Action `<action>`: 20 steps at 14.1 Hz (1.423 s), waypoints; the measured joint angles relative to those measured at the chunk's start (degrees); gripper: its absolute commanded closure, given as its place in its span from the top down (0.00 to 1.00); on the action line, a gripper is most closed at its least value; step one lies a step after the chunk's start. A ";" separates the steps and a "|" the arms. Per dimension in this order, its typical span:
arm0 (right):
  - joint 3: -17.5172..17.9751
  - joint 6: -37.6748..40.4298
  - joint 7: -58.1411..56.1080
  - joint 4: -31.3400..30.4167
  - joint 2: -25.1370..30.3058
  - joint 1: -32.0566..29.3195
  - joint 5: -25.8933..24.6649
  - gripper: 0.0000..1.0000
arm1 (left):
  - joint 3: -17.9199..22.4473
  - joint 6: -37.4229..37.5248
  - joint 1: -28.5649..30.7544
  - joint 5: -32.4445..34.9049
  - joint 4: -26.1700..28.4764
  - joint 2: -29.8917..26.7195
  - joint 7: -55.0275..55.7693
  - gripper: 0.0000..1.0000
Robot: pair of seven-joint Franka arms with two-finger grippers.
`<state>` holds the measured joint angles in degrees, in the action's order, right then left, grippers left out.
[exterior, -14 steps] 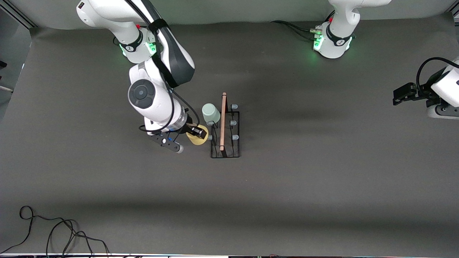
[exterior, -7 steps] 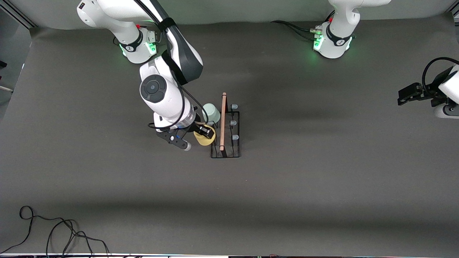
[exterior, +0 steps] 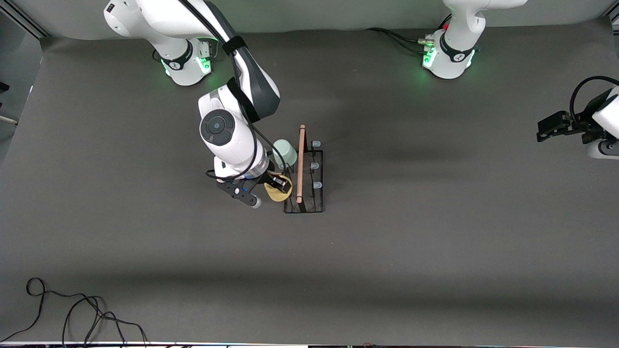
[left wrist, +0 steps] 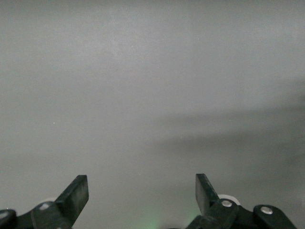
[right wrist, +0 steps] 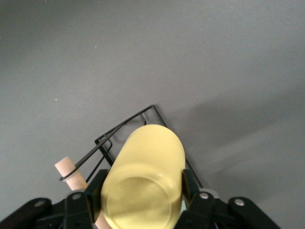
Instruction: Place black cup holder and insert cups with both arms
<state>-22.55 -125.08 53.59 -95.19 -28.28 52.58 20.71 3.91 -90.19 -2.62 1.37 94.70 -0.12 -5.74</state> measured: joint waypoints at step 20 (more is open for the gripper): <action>-21.67 38.46 -32.01 5.40 22.62 -1.13 -14.21 1.00 | -0.68 -0.20 -0.24 -0.04 0.01 -0.74 5.90 1.00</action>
<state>-44.22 -86.62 21.59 -89.80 -5.66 51.44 6.50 3.23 -90.40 -2.86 1.33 94.71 -0.86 0.16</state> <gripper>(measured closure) 0.000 0.000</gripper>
